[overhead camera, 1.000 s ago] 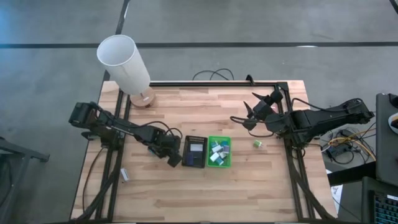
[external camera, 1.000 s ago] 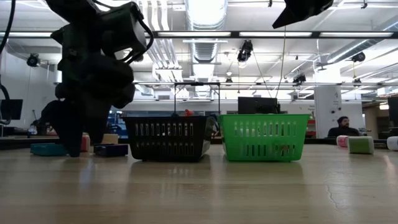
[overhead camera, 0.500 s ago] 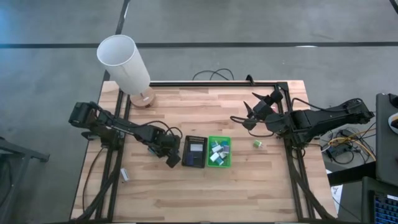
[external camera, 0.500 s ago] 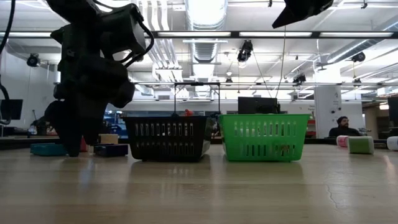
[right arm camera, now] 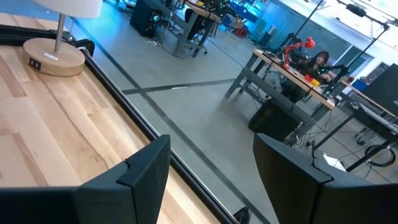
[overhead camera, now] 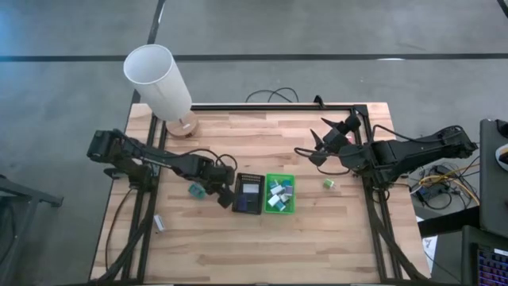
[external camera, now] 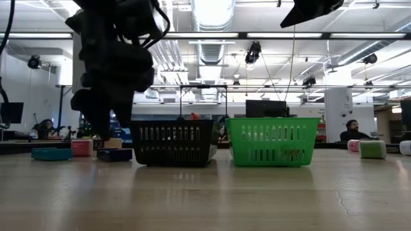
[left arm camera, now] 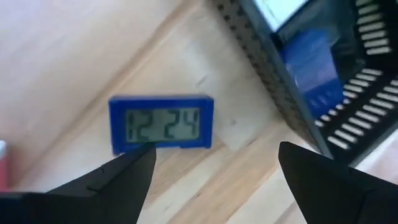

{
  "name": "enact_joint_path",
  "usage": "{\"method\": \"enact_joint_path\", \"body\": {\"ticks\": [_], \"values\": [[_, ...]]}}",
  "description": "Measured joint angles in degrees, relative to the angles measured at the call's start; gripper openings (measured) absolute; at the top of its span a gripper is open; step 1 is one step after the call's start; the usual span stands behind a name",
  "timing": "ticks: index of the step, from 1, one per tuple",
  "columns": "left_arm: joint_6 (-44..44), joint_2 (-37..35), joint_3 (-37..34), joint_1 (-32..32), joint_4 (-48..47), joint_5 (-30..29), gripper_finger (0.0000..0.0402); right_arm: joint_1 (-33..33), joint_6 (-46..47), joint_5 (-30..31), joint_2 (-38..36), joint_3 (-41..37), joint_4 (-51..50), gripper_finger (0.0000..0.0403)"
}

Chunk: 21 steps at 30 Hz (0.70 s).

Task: Pick & Place Office items
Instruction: Put the dark blue digital clock into the black basket

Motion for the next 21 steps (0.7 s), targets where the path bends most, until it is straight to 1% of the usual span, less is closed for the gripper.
{"method": "enact_joint_path", "body": {"ticks": [9, 14, 21], "values": [[-2.74, 0.01, 0.22, 0.07, -9.43, -4.06, 0.0346, 0.00, -0.14, -0.01, -0.02, 0.00, -0.02, 0.0228], [-2.90, 0.01, 0.39, 0.07, -9.44, -6.28, 0.0346, 0.00, -0.08, -0.01, -0.02, 0.00, 0.04, 0.0228], [-2.83, 0.01, 0.27, 0.07, -9.25, -6.58, 0.0346, -0.01, -0.09, -0.02, -0.02, 0.00, 0.07, 0.0228]]}}
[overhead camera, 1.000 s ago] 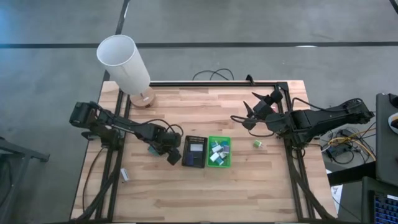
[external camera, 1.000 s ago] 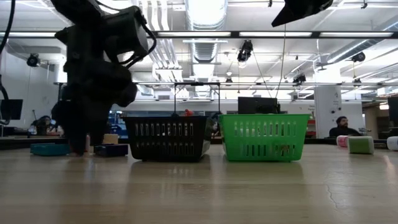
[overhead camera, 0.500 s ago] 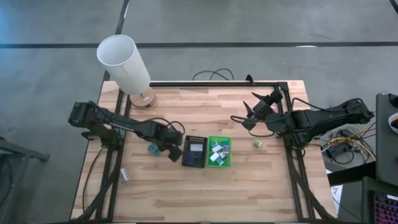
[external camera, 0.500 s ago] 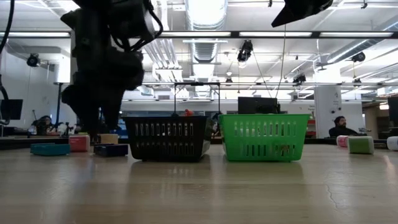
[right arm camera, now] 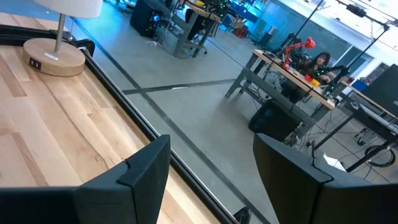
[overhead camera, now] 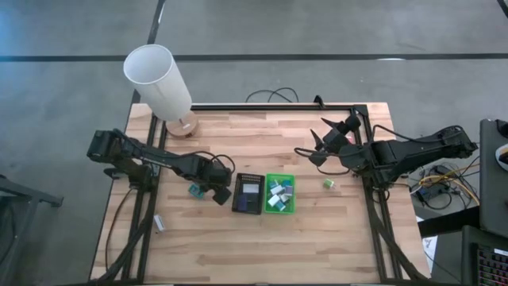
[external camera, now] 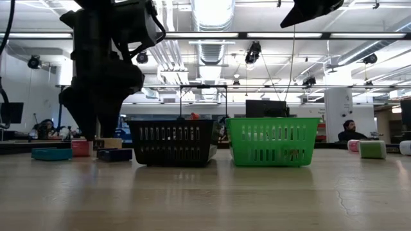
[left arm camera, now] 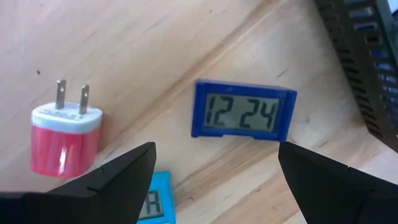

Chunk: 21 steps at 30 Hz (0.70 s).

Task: Pick & Place Office items
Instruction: Put the dark blue digital clock into the black basket

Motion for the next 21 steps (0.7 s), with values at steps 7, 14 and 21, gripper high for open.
{"method": "enact_joint_path", "body": {"ticks": [7, 14, 21], "values": [[0.44, -0.01, 0.00, -0.02, 2.38, -0.34, 0.0346, 0.00, -0.01, -0.01, 0.00, 0.00, 0.00, 0.0228], [4.33, -0.02, 0.00, -0.02, 12.60, -0.48, 0.0346, 0.01, -0.02, 0.00, 0.00, -0.01, 0.00, 0.0228], [4.48, -0.02, 0.00, -0.02, 10.95, -3.52, 0.0346, 0.00, 0.02, 0.00, 0.01, -0.09, 0.04, 0.0228]]}}
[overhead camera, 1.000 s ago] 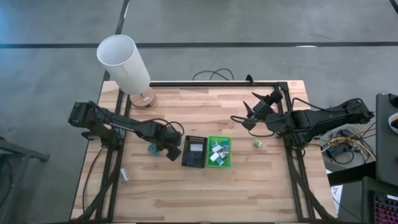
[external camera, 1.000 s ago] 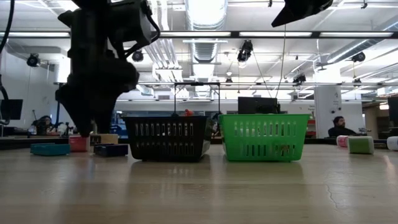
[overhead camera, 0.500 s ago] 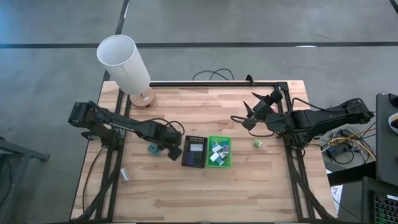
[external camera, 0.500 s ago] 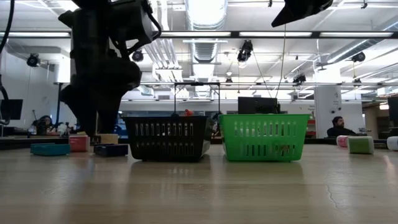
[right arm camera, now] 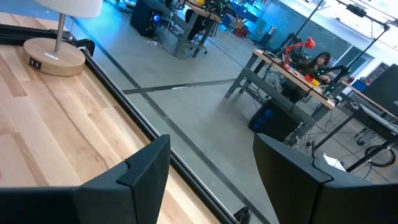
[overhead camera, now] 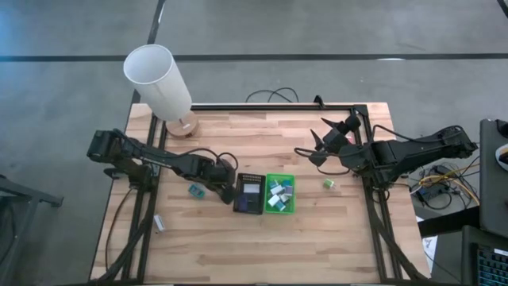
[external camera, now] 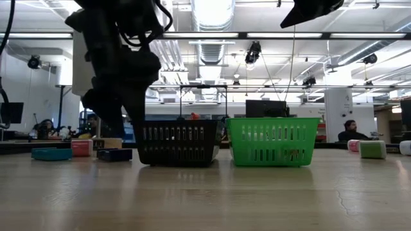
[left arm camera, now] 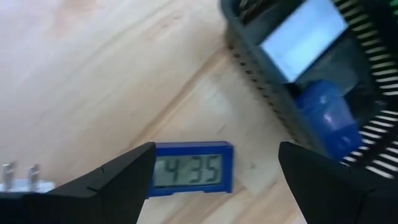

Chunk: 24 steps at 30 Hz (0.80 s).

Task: Pick & Place Office items
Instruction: Put the dark blue digital clock into the black basket

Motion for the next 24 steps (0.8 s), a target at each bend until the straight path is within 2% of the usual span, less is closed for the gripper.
{"method": "enact_joint_path", "body": {"ticks": [7, 24], "values": [[0.43, 0.04, -0.02, 0.00, -5.07, -0.92, 0.0346, 0.01, 0.13, -0.01, -0.01, -0.02, 0.59, 0.0228], [0.00, 0.39, -1.95, 0.00, -3.81, -1.54, 0.0346, 0.00, 0.13, -0.02, 0.00, -0.13, 0.71, 0.0228]]}}
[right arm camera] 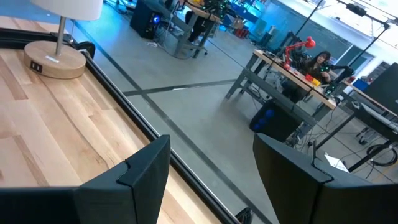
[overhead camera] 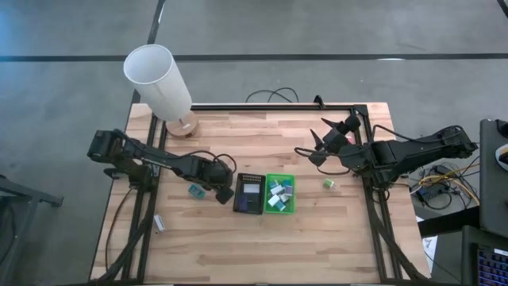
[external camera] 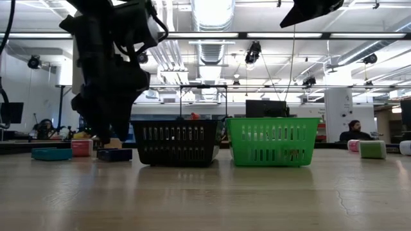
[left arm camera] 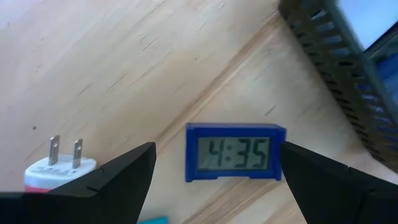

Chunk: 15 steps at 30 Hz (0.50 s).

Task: Pick & Place Office items
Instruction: Put the dark blue digital clock into the black basket

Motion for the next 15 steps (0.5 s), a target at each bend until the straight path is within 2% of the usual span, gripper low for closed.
{"method": "enact_joint_path", "body": {"ticks": [15], "values": [[-0.01, 4.88, 0.00, -0.20, 3.94, 5.05, 0.0346, -0.02, 0.48, -0.48, -0.01, -0.22, 0.25, 0.0228]]}}
